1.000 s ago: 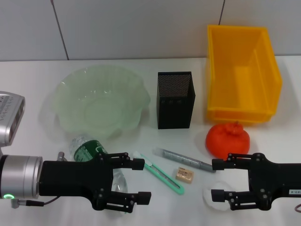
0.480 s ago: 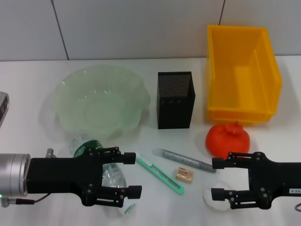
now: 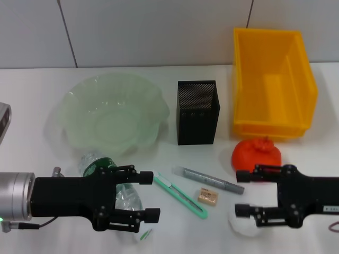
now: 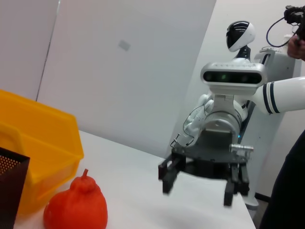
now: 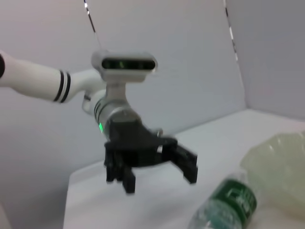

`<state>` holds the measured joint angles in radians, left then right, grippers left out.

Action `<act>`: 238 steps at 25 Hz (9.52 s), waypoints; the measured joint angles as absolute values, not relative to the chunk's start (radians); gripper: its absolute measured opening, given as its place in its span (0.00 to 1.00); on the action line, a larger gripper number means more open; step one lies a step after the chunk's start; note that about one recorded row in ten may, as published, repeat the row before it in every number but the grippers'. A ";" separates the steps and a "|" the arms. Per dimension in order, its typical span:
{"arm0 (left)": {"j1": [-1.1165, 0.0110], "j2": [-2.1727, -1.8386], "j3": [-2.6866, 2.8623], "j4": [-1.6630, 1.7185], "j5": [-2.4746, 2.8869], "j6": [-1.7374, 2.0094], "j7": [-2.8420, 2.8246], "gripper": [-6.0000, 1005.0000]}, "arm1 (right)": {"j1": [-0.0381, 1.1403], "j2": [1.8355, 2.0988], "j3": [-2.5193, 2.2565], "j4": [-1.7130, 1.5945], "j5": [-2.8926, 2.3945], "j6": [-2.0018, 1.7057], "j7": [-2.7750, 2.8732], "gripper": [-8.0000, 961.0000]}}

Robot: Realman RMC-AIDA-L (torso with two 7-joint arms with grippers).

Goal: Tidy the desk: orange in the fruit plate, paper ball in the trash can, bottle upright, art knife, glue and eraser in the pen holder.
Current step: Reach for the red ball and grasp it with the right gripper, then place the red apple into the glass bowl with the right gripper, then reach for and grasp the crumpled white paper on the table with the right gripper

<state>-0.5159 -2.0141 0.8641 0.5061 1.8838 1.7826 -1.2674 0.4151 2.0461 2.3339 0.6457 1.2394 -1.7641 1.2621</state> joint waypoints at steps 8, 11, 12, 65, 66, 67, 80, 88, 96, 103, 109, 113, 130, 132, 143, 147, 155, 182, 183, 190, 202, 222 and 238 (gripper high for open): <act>-0.522 -2.015 0.864 0.506 1.883 1.777 -1.269 0.84 | 0.358 2.075 2.529 0.723 1.409 -1.754 1.249 0.79; -0.522 -2.015 0.864 0.506 1.882 1.777 -1.268 0.84 | 0.357 2.073 2.585 0.721 1.415 -1.751 1.249 0.80; -0.523 -2.015 0.864 0.506 1.878 1.777 -1.267 0.84 | 0.357 2.071 2.589 0.721 1.413 -1.748 1.249 0.80; -0.521 -2.039 0.828 0.537 1.884 1.760 -1.285 0.84 | 0.453 2.068 2.511 0.810 1.075 -1.492 1.492 0.79; -0.521 -2.039 0.829 0.540 1.884 1.761 -1.284 0.84 | 0.458 2.064 2.497 0.830 1.074 -1.502 1.534 0.79; -0.521 -2.039 0.829 0.540 1.884 1.761 -1.284 0.84 | 0.464 2.057 2.476 0.859 1.069 -1.514 1.593 0.79; -0.527 -2.045 0.833 0.545 1.898 1.790 -1.245 0.84 | 0.714 1.970 2.271 1.009 0.734 -1.614 2.154 0.80; -0.529 -2.046 0.833 0.545 1.898 1.791 -1.247 0.84 | 0.796 1.974 2.140 0.999 0.605 -1.585 2.239 0.80; -0.531 -2.046 0.831 0.546 1.894 1.791 -1.251 0.84 | 0.796 1.983 2.028 0.964 0.598 -1.488 2.233 0.79; -0.529 -2.046 0.831 0.546 1.892 1.790 -1.246 0.84 | 0.791 1.989 1.975 0.932 0.605 -1.420 2.221 0.75; -0.527 -2.046 0.831 0.546 1.890 1.790 -1.246 0.84 | 0.792 1.999 1.971 0.918 0.606 -1.407 2.214 0.68; -0.527 -2.046 0.830 0.546 1.892 1.790 -1.245 0.84 | 0.790 1.999 1.971 0.917 0.606 -1.402 2.213 0.63; -0.529 -2.046 0.830 0.546 1.894 1.789 -1.244 0.84 | 0.796 1.990 2.161 1.228 0.956 -1.630 2.201 0.19; -0.532 -2.046 0.830 0.546 1.895 1.789 -1.244 0.84 | 0.815 1.990 2.149 1.187 1.037 -1.559 2.163 0.17; -0.529 -2.045 0.826 0.555 1.897 1.789 -1.242 0.84 | 0.938 2.046 1.972 0.870 1.174 -1.107 1.988 0.10; -0.526 -2.043 0.825 0.555 1.894 1.789 -1.242 0.84 | 0.997 2.076 1.869 0.756 1.179 -0.945 1.975 0.08; -0.526 -2.042 0.824 0.555 1.895 1.788 -1.241 0.84 | 1.026 2.080 1.680 0.685 1.308 -0.771 1.974 0.11; -0.519 -2.038 0.828 0.555 1.898 1.799 -1.241 0.84 | 0.650 2.076 1.871 1.055 1.719 -1.078 1.787 0.70; -0.519 -2.038 0.828 0.555 1.898 1.799 -1.241 0.84 | 0.650 2.076 1.871 1.055 1.719 -1.078 1.787 0.70; -0.526 -2.038 0.831 0.555 1.898 1.801 -1.241 0.84 | 0.564 2.055 2.140 0.956 1.812 -1.484 1.712 0.70; -0.525 -2.044 0.831 0.555 1.898 1.807 -1.250 0.84 | 0.506 1.891 2.177 0.843 1.575 -1.797 1.638 0.70; -0.520 -2.046 0.833 0.555 1.898 1.813 -1.255 0.84 | 0.553 1.928 2.169 0.919 1.211 -1.856 1.628 0.70; -0.521 -2.046 0.831 0.551 1.897 1.805 -1.256 0.84 | 0.663 2.023 2.128 1.044 0.844 -1.838 1.702 0.69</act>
